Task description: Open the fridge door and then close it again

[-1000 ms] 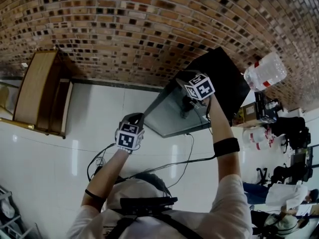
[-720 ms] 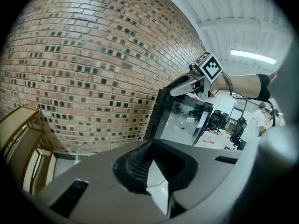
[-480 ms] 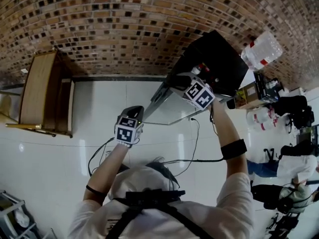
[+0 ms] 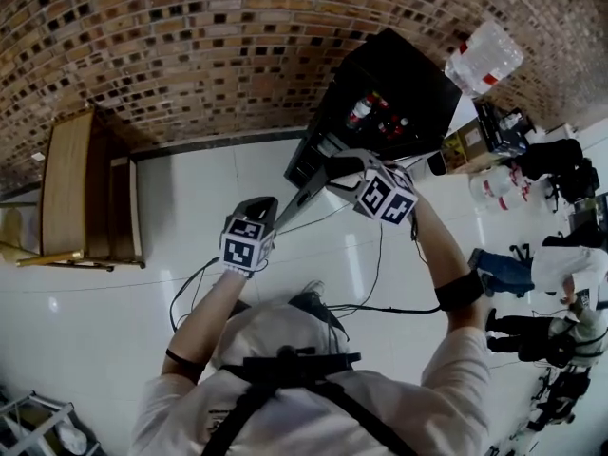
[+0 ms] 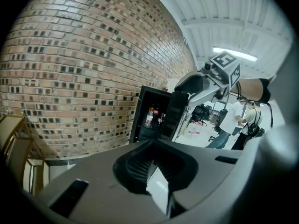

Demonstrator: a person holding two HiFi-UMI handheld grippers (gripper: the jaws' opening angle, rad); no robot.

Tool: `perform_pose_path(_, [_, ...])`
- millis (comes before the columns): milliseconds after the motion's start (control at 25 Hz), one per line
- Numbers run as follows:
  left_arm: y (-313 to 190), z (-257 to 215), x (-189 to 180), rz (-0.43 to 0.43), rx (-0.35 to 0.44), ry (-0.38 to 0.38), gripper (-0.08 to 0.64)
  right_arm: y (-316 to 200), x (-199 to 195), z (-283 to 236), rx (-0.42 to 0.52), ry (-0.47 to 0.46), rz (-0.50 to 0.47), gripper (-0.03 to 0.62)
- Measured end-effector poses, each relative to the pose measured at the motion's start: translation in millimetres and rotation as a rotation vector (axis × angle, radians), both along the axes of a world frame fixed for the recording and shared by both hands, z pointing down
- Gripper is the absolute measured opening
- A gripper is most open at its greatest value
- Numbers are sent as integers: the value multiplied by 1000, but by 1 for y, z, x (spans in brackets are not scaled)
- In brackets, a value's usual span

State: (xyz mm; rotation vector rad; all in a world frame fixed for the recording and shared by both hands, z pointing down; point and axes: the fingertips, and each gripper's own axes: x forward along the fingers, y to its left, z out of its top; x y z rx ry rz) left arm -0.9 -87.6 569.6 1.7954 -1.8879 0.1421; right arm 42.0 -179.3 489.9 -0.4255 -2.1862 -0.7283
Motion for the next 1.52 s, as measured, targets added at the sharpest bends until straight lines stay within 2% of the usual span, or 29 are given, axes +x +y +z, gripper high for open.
perform_pose_path(280, [1,6,19,76,-4,-18,0,24,56,2,105,-19,-8,262])
perform_pose_path(840, [-11,1,88,214,-7,-25,0,42,160,-1,106,-25,15,256])
perform_pose_path(1200, [-25,-2,119,276,-5,-29,0,42,194,-1,96,-13,29,258])
perform_pose_path(1520, [-32,-7,131,292,3,-33,0,40,200,-3,85,-23,46,259])
